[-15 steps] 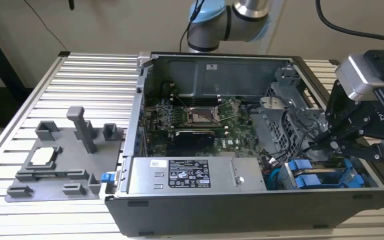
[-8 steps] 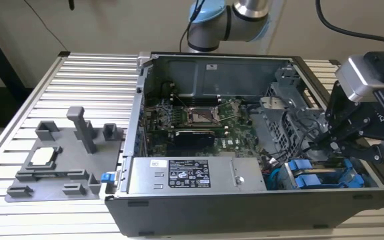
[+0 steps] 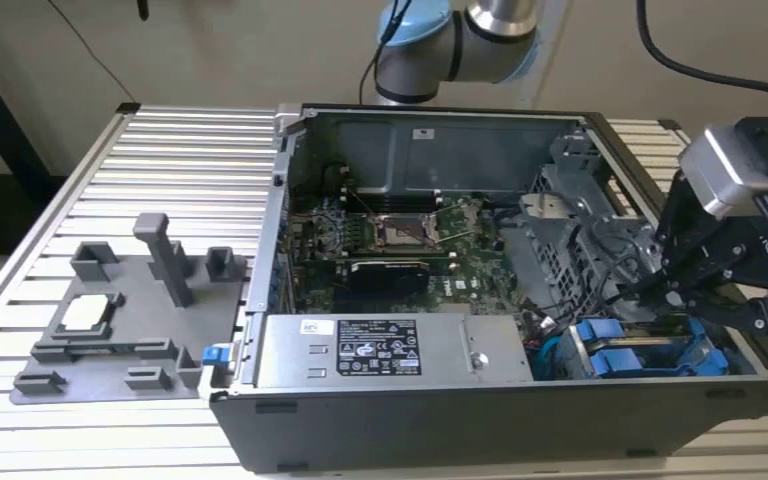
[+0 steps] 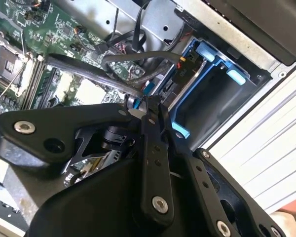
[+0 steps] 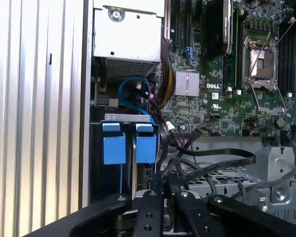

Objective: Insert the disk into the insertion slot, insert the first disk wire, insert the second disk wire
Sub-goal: 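Insert the second disk wire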

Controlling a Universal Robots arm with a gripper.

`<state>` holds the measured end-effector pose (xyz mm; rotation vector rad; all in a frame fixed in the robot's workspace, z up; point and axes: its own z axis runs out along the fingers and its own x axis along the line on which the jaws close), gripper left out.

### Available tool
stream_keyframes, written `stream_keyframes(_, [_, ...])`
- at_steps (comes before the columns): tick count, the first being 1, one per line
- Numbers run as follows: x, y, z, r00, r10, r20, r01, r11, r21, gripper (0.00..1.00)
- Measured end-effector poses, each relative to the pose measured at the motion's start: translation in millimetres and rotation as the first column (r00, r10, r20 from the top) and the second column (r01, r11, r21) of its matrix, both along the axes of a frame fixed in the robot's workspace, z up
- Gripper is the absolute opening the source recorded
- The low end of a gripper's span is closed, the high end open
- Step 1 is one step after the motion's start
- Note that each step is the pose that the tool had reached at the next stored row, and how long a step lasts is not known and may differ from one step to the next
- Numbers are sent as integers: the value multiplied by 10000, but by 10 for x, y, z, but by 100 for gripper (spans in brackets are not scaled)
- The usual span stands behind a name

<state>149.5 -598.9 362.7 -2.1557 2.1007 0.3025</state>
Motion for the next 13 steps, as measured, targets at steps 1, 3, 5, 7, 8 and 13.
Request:
stream_keyframes(1, [5, -7, -9, 10000, 0, 4, 0, 10000, 1, 16])
stream_keyframes(3, [9, -15, -30, 10000, -2, 20, 2, 10000, 3, 16])
stream_keyframes(5, [12, -19, -54, 10000, -1, 49, 1, 10000, 0, 16])
stream_keyframes(7, [13, -22, -73, 9999, 0, 109, 0, 10000, -1, 16])
stream_keyframes(8, [13, -23, -83, 9999, 1, 152, -1, 10000, -1, 16])
stream_keyframes(13, [12, -27, -100, 9998, -4, 200, 4, 10000, 0, 16])
